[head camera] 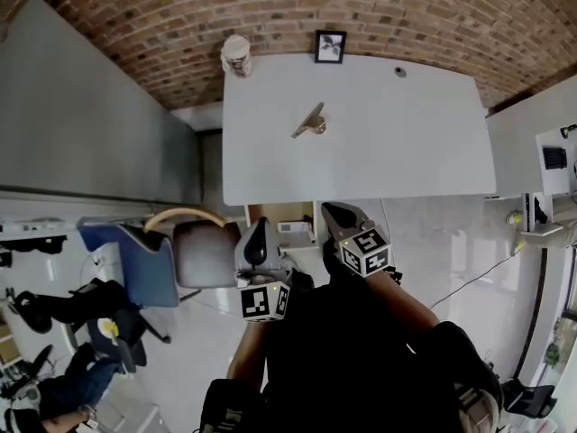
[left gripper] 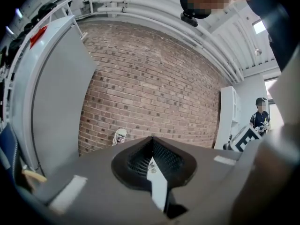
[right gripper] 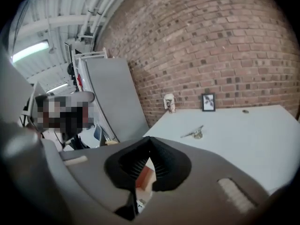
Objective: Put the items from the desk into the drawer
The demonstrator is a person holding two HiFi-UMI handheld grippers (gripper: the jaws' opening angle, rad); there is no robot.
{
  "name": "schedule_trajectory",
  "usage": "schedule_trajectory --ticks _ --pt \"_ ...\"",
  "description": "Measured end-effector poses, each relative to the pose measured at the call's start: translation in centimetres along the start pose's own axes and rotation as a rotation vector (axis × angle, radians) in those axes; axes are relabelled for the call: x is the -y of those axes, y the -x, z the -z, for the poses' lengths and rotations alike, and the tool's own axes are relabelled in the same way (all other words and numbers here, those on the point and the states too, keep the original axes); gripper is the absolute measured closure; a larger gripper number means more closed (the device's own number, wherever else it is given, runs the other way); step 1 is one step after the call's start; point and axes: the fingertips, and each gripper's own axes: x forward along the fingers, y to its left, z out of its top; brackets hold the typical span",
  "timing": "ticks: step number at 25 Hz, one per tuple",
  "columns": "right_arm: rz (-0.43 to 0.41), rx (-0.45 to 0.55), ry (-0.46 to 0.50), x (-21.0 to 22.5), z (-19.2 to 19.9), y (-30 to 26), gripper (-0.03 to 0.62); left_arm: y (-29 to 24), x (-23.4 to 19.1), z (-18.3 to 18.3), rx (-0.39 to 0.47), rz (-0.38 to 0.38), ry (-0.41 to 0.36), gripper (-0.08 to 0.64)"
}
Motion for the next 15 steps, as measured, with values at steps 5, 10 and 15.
schedule_trajectory --ticks 5,10,15 --pt "-0.025 0.163 0.051 -2.0 -6.0 5.2 0.589 0.2 1.7 -3.3 0.048 0.014 0.002 0.541" --pt "-0.007 0.236 0.128 -2.8 -8.0 7.1 0.511 -0.1 3.0 -4.1 0.058 0.032 -0.007 0.541" --pt "-0.007 0.206 0.126 -2.4 -7.2 6.7 0.368 -0.1 3.6 -3.5 0.039 0.042 -0.008 0.541"
